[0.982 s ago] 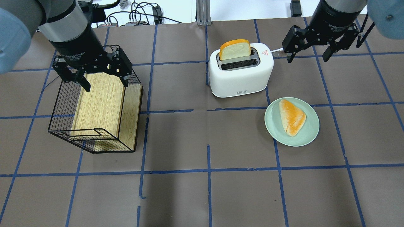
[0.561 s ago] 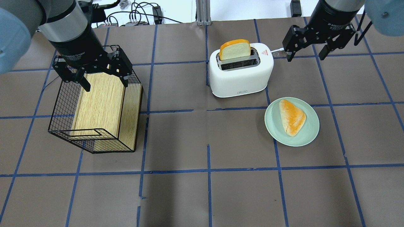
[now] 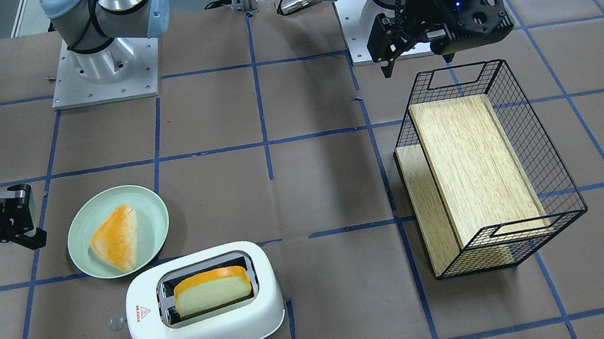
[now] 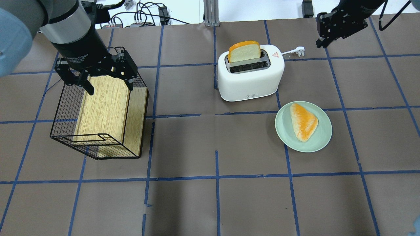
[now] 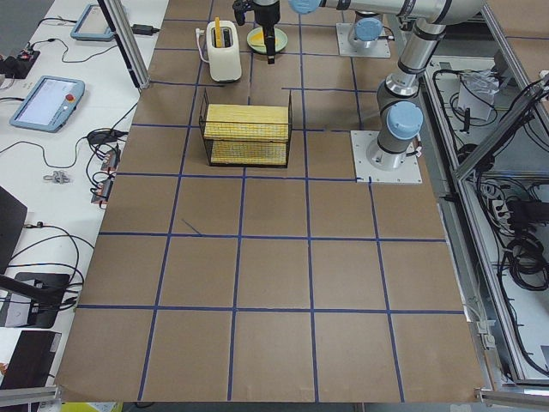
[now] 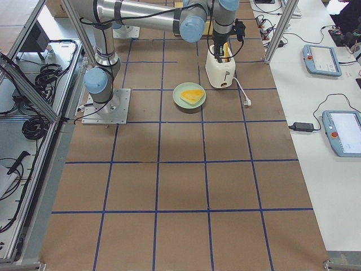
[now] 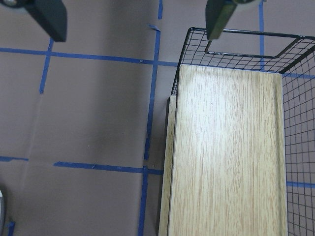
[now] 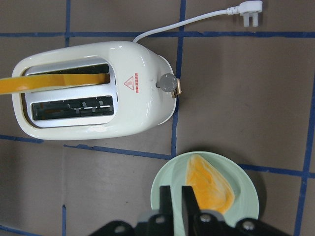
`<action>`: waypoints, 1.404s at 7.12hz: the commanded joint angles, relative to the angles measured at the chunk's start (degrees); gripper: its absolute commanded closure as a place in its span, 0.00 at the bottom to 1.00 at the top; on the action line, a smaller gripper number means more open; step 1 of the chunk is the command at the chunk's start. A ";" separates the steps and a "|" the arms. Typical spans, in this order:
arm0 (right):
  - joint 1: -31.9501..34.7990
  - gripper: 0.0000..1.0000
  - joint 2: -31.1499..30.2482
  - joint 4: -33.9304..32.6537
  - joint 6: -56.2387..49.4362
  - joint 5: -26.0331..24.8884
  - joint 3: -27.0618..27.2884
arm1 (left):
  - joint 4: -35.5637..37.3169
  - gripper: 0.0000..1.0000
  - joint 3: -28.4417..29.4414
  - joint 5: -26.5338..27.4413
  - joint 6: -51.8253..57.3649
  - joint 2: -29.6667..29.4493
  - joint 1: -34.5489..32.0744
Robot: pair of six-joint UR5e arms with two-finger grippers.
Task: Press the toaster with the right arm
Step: 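Move the right gripper back and around to the toaster's side lever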
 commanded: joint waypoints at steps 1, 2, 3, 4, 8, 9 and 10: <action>-0.77 0.96 6.77 0.52 -1.45 4.63 -7.68 | 0.02 0.00 0.09 0.00 0.00 0.09 0.00; -0.77 0.96 9.50 0.78 -1.71 4.73 -9.99 | 0.02 0.00 0.00 0.00 0.00 0.00 0.00; -0.51 0.96 12.40 0.44 -2.50 7.34 -10.18 | -0.06 0.00 0.00 0.00 0.00 0.00 0.00; -0.16 0.96 13.91 0.43 -3.03 7.54 -10.19 | -0.06 0.00 0.00 0.00 0.00 0.00 0.00; 0.81 0.96 18.04 0.78 -3.12 7.36 -9.66 | 0.02 0.00 0.09 0.00 0.00 0.00 0.00; 0.90 0.96 18.83 0.78 -3.04 7.36 -9.75 | -0.06 0.00 0.00 0.00 0.00 0.00 0.00; 0.90 0.96 19.28 0.78 -3.12 7.36 -9.75 | -0.06 0.00 0.00 0.00 0.00 0.00 0.00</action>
